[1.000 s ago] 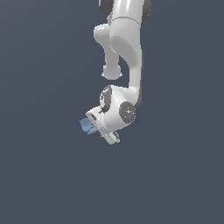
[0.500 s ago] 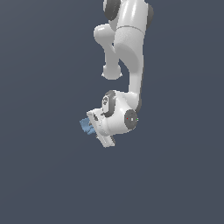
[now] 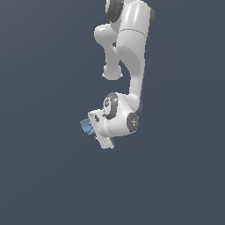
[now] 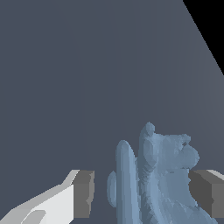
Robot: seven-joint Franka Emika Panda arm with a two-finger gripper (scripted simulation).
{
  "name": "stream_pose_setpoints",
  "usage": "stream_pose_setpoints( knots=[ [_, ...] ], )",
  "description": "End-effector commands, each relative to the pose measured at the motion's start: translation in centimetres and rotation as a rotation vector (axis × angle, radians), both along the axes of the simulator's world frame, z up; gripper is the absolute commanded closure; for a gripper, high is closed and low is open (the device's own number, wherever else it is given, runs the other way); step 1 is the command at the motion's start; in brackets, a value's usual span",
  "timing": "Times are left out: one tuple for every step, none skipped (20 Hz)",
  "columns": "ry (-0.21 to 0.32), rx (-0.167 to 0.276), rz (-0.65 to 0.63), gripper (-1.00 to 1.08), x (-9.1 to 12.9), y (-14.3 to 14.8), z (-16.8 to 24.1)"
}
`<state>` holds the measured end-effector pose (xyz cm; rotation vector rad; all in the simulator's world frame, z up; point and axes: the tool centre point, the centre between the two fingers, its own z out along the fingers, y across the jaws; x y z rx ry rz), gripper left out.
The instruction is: Pick up the object and move it to a goal position.
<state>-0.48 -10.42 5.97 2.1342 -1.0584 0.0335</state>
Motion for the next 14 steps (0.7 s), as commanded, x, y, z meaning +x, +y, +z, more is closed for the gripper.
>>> stream_pose_setpoints(
  knots=[
    [0.0, 0.0, 0.0, -0.6, 0.0, 0.0, 0.0],
    [0.0, 0.0, 0.0, -0.6, 0.0, -0.1, -0.1],
    [0.0, 0.0, 0.0, -0.6, -0.1, -0.2, -0.3],
    [-0.001, -0.001, -0.001, -0.6, -0.2, -0.4, -0.5],
    [-0.001, -0.001, -0.001, -0.6, -0.3, -0.7, -0.7],
    [-0.001, -0.002, -0.001, -0.6, -0.4, -1.0, -1.1],
    [-0.001, -0.002, -0.001, -0.6, -0.6, -1.2, -1.4],
    [-0.001, -0.003, -0.002, -0.6, -0.7, -1.5, -1.7],
    [-0.001, -0.003, -0.002, -0.6, -0.8, -1.7, -1.9],
    [-0.002, -0.003, -0.002, -0.6, -0.9, -1.8, -2.0],
    [-0.002, -0.003, -0.002, -0.6, -0.9, -1.9, -2.1],
    [-0.002, -0.003, -0.002, -0.6, -0.9, -1.9, -2.1],
    [-0.002, -0.003, -0.002, 1.08, -0.9, -1.9, -2.1],
    [-0.002, -0.003, -0.002, 1.08, -0.9, -1.9, -2.1]
  ],
)
